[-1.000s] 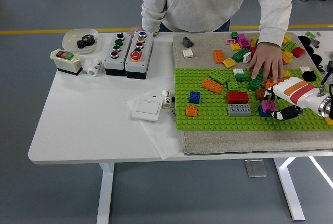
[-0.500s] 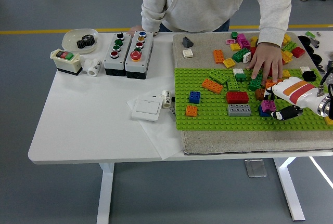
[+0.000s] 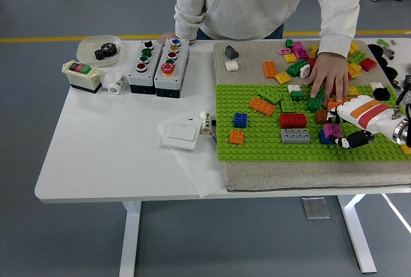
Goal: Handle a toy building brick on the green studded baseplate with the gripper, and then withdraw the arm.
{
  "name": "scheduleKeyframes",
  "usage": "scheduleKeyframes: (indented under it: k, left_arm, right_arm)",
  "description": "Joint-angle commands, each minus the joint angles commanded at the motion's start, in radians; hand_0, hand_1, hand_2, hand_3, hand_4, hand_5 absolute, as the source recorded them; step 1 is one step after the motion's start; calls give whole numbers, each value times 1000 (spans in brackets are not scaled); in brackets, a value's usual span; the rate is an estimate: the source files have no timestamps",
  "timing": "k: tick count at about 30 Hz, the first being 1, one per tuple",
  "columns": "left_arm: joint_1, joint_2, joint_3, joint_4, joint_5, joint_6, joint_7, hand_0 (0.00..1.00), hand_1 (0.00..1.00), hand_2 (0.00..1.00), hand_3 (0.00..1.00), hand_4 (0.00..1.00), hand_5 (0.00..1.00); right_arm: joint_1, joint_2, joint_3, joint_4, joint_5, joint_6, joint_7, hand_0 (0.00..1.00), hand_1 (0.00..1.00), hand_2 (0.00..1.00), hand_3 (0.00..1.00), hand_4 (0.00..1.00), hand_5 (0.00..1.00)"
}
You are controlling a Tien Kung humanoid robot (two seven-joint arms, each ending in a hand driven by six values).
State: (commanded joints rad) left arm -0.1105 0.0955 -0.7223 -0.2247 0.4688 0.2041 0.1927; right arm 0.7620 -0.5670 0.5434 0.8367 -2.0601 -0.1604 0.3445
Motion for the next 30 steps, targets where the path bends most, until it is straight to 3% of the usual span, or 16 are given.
scheduleKeyframes:
  k: [30]
  left_arm:
    - [-2,1,2,-1,-1,3,0,808,847,844,744,813,685]
  right_arm:
    - [-2,4,10,-9,-13,15,21,522,544,613,564,729,258]
